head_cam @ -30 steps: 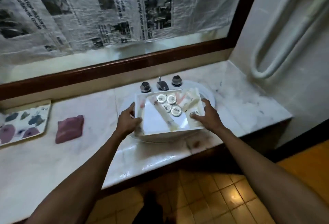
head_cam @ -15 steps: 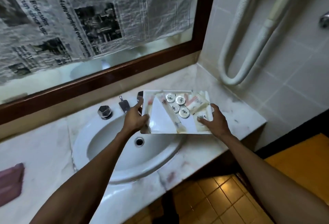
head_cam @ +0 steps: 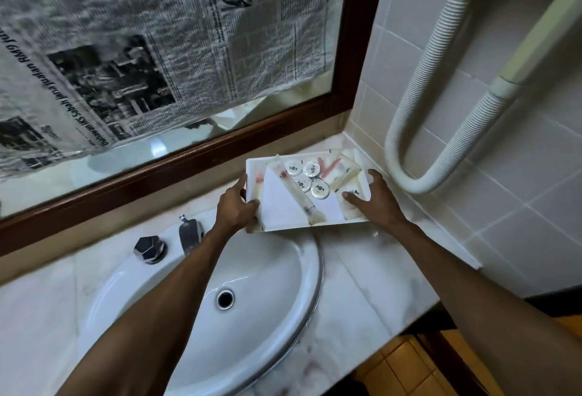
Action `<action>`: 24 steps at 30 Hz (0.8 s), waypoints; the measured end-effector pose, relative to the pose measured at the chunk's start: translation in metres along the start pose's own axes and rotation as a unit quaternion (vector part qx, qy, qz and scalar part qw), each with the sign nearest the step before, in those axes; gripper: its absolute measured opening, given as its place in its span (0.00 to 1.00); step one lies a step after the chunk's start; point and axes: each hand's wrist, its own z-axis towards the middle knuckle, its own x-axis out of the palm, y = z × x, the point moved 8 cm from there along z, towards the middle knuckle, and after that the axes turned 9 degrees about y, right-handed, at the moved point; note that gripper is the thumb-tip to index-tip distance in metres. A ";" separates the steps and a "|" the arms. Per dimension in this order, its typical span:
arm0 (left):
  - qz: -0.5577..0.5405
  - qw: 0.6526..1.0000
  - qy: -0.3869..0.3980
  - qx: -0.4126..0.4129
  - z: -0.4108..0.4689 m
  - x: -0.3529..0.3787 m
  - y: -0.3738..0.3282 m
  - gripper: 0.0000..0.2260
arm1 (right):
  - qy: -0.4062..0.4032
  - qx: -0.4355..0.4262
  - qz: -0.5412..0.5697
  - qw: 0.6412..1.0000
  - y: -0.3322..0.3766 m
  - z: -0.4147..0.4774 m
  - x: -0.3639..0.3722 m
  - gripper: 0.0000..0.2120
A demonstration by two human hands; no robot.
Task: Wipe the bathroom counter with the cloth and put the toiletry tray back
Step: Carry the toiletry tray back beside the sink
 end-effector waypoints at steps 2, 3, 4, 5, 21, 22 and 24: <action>-0.002 1.000 -0.003 -0.016 0.014 0.007 0.002 0.34 | 0.057 0.014 -0.003 0.998 -0.003 0.015 0.005 0.58; -0.004 1.000 -0.005 -0.024 0.019 0.011 0.001 0.32 | 0.088 0.020 -0.010 0.996 -0.005 0.022 0.008 0.63; -0.002 1.000 -0.005 -0.029 0.024 0.016 -0.001 0.31 | 0.113 0.019 -0.022 0.993 -0.007 0.029 0.011 0.67; 0.004 0.999 -0.005 -0.037 0.030 0.021 -0.002 0.30 | 0.128 0.015 -0.039 0.991 -0.009 0.038 0.012 0.70; -0.017 0.986 -0.035 -0.161 0.113 0.104 0.003 0.35 | 0.172 -0.013 -0.106 0.979 -0.067 0.169 -0.001 0.69; -0.016 0.986 -0.041 -0.164 0.116 0.107 0.002 0.35 | 0.173 -0.014 -0.107 0.979 -0.069 0.175 -0.002 0.67; -0.024 0.984 -0.048 -0.169 0.121 0.112 -0.001 0.35 | 0.175 -0.017 -0.106 0.979 -0.071 0.185 -0.004 0.65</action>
